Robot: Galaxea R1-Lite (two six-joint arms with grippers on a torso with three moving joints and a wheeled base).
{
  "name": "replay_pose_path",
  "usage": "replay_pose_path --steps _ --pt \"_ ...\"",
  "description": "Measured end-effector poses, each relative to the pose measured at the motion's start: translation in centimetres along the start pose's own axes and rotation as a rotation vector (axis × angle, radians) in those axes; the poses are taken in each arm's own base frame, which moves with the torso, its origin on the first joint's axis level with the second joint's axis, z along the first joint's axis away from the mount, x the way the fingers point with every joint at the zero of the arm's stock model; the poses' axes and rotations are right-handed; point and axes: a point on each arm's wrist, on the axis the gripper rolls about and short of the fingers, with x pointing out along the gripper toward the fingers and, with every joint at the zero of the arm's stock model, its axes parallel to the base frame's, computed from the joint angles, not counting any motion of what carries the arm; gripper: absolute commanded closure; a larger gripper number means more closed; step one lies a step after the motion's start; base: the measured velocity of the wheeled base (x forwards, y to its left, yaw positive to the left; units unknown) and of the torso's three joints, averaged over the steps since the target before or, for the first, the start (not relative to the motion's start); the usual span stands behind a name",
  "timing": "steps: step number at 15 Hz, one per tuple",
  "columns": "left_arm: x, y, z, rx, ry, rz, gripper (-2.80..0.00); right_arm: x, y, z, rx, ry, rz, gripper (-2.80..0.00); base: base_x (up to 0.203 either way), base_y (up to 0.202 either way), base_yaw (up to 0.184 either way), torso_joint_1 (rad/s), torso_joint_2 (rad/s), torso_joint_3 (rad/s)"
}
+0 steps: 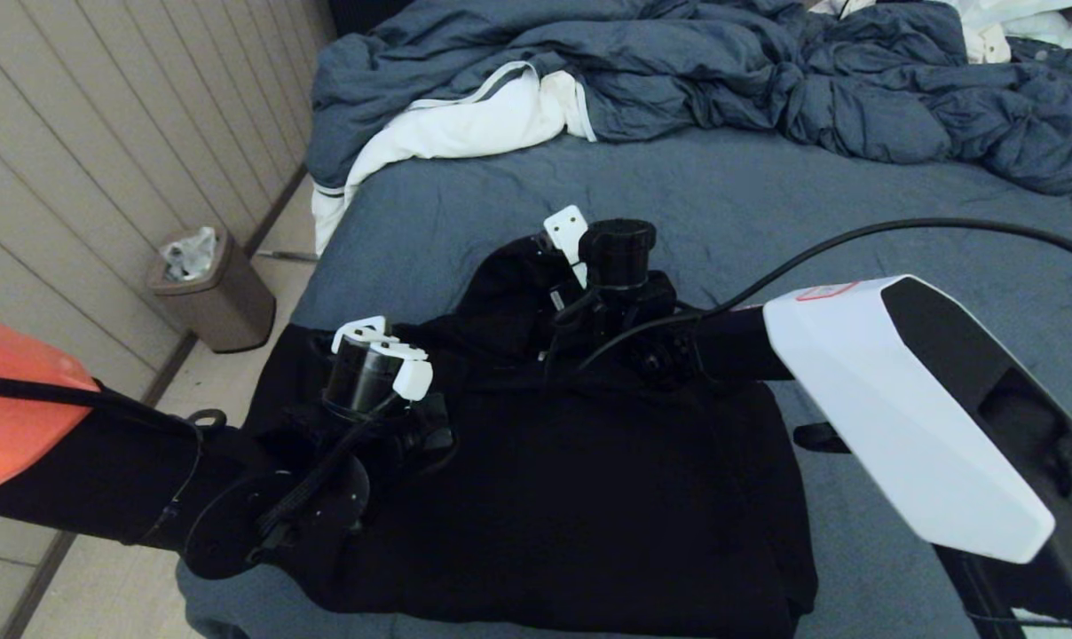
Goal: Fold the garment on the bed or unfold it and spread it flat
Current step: Unfold the black sweatshirt
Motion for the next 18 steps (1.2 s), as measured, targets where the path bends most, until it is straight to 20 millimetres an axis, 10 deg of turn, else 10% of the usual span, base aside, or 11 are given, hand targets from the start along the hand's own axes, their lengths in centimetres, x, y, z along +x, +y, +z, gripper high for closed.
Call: replay_pose_path --steps 1,18 --pt "0.0 0.0 0.0 0.000 0.000 0.000 0.00 -0.1 -0.1 0.1 0.001 -0.001 0.004 -2.66 0.000 0.000 0.000 0.000 0.00 0.000" --pt "-0.4 0.0 0.4 -0.015 -0.017 -0.002 0.00 -2.0 -7.2 4.4 0.399 0.058 0.241 -2.80 0.000 0.000 0.000 0.000 0.00 0.000"
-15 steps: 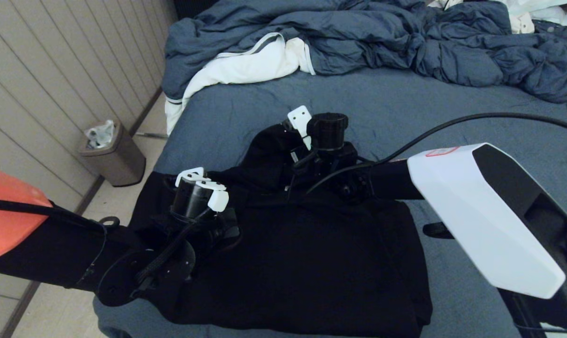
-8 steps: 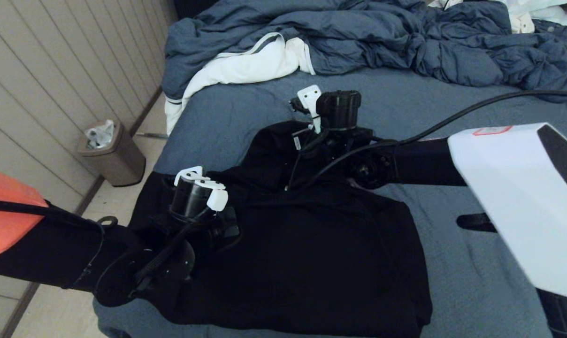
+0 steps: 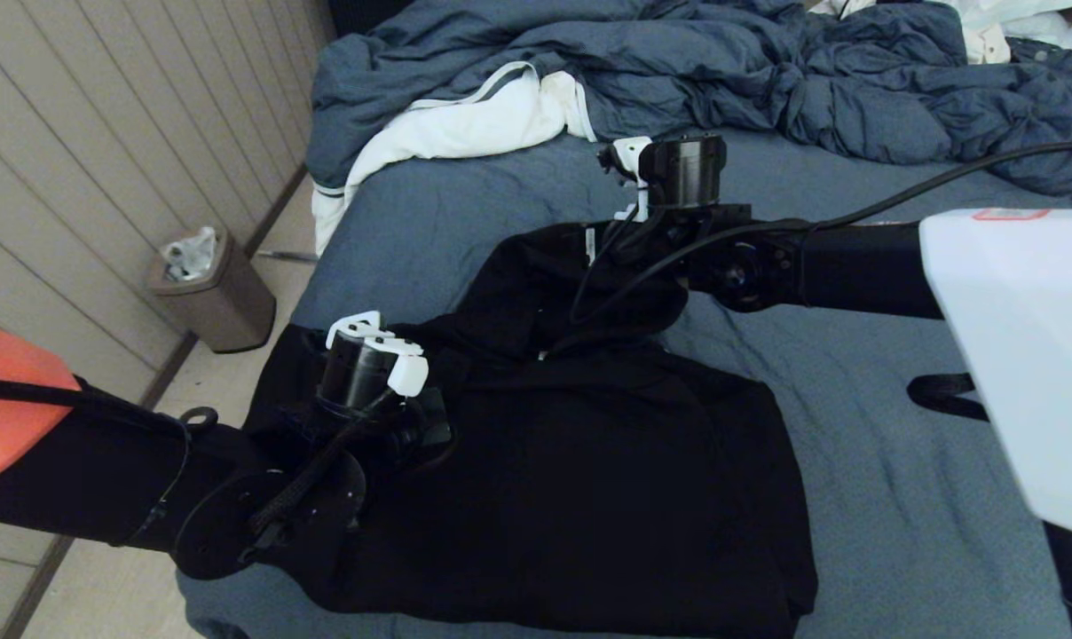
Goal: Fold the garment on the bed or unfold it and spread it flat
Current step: Unfold the black sweatshirt
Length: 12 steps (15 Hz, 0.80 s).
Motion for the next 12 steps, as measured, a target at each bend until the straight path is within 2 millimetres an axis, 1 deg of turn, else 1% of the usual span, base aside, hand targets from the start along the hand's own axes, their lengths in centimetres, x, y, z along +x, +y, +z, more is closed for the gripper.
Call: replay_pose_path --steps 4,6,7,8,11,12 --pt "0.0 0.0 0.0 -0.001 0.000 0.000 0.00 -0.1 0.0 0.3 0.004 -0.016 -0.002 -2.80 0.000 0.000 0.000 0.000 0.00 0.000" --pt "0.1 0.0 -0.1 0.001 0.003 0.001 0.00 -0.7 -0.2 1.1 0.007 -0.032 -0.008 -2.80 0.000 0.000 0.000 0.000 0.00 0.000" --pt "0.1 0.0 -0.1 0.001 0.002 0.000 0.00 -1.1 -0.3 1.6 0.009 -0.040 -0.013 -0.18 0.000 0.000 0.000 0.000 0.00 0.000" --pt "0.1 0.0 -0.1 0.001 0.002 0.000 0.00 -1.6 -0.4 1.9 0.010 -0.037 -0.024 0.00 0.000 0.000 0.000 0.000 0.00 0.000" --pt "0.1 0.0 0.0 -0.001 0.001 0.000 0.00 -3.0 -0.4 1.0 -0.012 0.057 -0.052 0.00 0.000 0.000 0.000 0.000 0.00 0.000" --pt "0.1 0.0 -0.1 -0.001 0.002 -0.001 0.00 -3.6 -0.4 0.8 -0.017 0.075 -0.050 -2.80 0.000 0.000 0.000 0.000 0.00 0.000"
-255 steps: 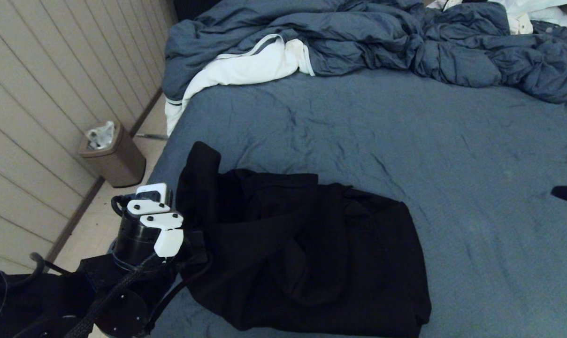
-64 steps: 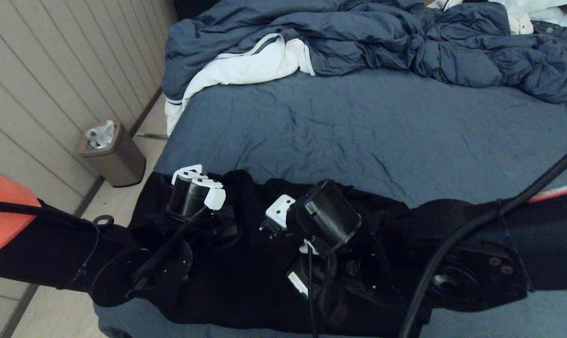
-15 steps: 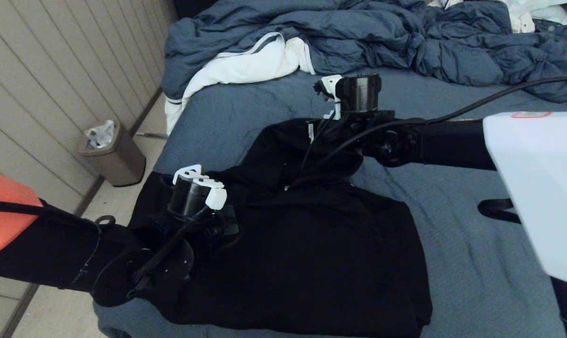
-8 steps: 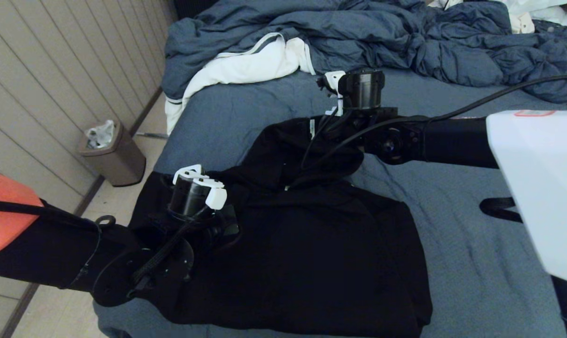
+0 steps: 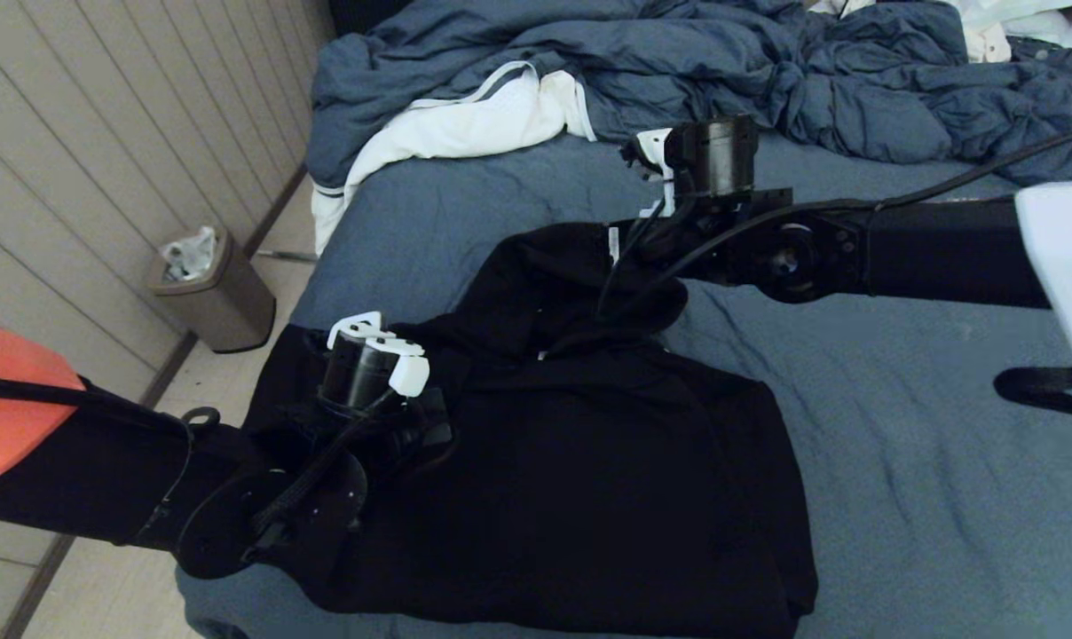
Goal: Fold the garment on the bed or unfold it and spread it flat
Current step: Unfold the black sweatshirt
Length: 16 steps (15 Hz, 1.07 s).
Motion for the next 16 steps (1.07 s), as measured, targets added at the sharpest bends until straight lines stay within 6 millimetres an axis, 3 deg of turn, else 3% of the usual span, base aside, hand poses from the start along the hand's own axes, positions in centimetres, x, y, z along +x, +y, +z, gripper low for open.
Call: replay_pose_path --steps 9,16 --pt "-0.1 0.0 0.1 -0.008 -0.002 -0.001 0.00 -3.7 -0.4 -2.1 -0.027 0.102 0.012 -2.80 0.000 0.000 0.000 0.000 0.00 0.000" --pt "-0.1 0.0 0.1 -0.009 -0.002 -0.002 0.00 -4.0 0.4 -2.8 -0.032 0.120 0.028 -2.80 0.000 0.000 0.000 0.000 0.00 0.000"
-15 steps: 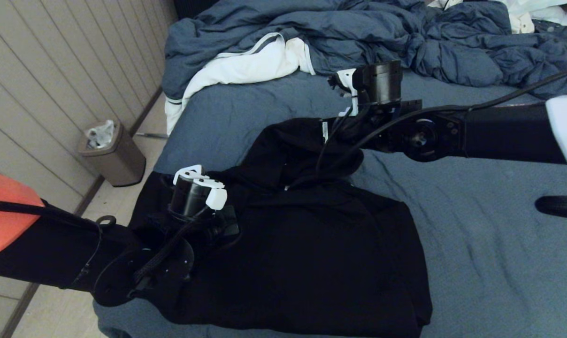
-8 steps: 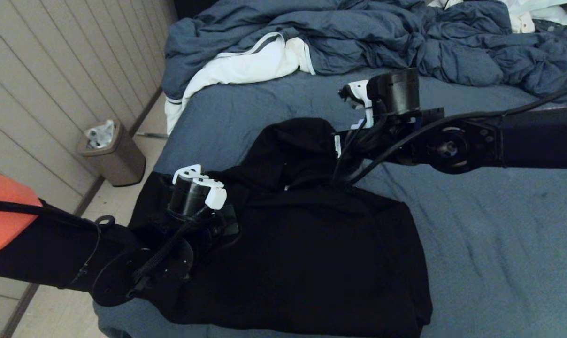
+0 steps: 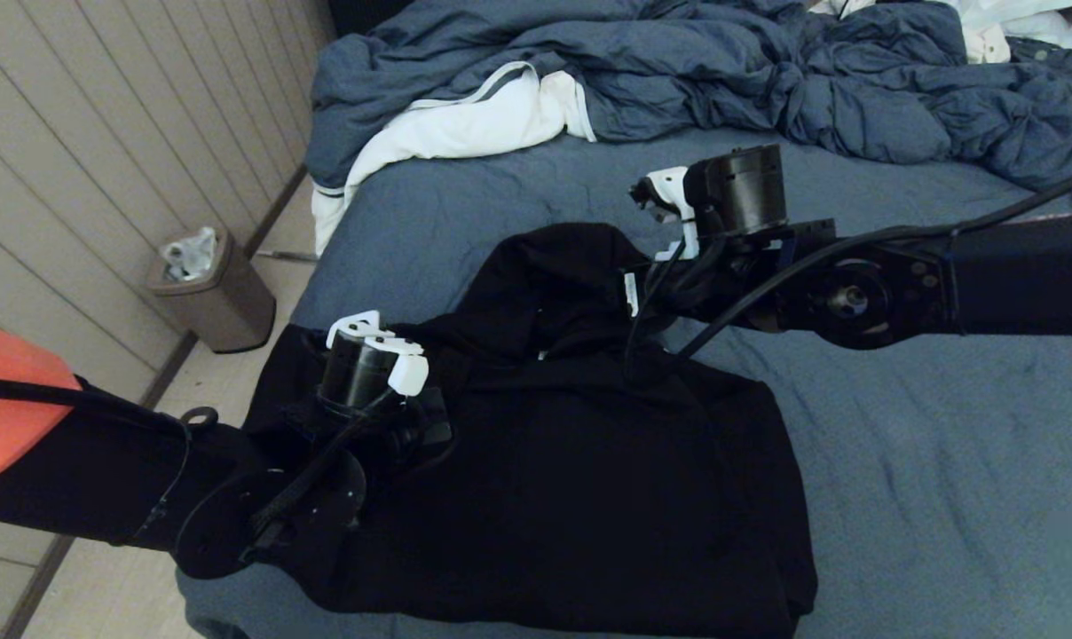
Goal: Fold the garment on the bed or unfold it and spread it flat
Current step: Unfold the black sweatshirt
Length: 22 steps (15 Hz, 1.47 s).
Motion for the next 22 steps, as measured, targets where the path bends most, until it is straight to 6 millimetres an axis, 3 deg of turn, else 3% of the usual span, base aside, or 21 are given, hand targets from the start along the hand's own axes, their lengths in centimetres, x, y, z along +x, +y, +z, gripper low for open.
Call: replay_pose_path --steps 1,2,15,22 --pt "0.0 0.0 0.0 0.000 0.000 0.000 0.00 0.1 0.1 -0.1 -0.001 0.003 0.003 -2.80 0.000 0.000 0.000 0.000 0.00 0.000" --pt "0.0 0.0 0.0 0.000 0.000 0.000 0.00 0.3 0.3 -0.3 -0.004 0.008 0.002 0.00 0.000 0.000 0.000 0.000 0.00 0.000" --pt "0.0 0.0 0.0 -0.004 -0.002 -0.001 0.00 4.1 1.6 -2.3 -0.009 0.012 -0.013 0.00 0.000 0.000 0.000 0.000 0.00 0.000" --pt "0.2 -0.1 -0.1 -0.005 -0.004 -0.001 0.00 7.5 2.3 -1.5 -0.003 -0.046 -0.204 0.00 0.000 0.000 0.000 0.000 0.00 0.000"
